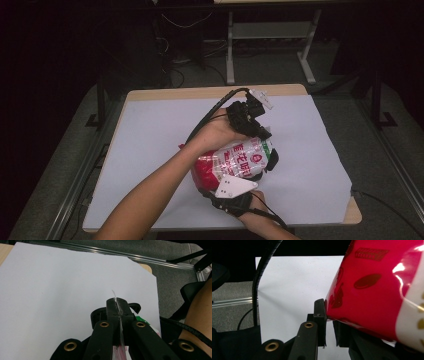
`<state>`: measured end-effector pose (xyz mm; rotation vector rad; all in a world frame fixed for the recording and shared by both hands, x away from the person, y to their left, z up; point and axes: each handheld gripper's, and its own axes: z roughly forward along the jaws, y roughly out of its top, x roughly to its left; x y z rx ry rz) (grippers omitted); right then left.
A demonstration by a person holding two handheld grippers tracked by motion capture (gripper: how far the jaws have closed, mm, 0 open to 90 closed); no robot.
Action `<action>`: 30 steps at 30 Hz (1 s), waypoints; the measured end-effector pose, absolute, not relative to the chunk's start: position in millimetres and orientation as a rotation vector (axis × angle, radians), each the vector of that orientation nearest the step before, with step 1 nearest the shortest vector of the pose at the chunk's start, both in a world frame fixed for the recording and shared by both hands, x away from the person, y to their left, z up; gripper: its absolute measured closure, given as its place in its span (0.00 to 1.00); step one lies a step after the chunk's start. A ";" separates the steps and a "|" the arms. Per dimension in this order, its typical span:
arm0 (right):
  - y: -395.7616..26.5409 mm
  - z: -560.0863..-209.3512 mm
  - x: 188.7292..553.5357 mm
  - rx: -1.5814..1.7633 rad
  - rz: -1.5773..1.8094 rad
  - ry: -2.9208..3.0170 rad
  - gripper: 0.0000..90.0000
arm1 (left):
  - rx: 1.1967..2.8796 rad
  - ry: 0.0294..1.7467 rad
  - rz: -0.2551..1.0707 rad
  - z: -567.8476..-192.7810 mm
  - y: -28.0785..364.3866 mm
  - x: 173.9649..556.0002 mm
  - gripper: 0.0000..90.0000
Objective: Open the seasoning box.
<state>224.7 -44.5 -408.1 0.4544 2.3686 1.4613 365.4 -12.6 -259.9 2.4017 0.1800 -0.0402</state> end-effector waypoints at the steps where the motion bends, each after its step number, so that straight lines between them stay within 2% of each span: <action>1: -44.7 -408.1 224.7 0.458 1.460 2.369 0.90 | 2.402 0.180 -0.039 -259.6 -12.9 365.9 1.00; 30: -46.0 -408.3 228.0 0.453 1.532 2.367 0.90 | 2.404 0.219 -0.042 -268.3 -13.9 371.3 1.00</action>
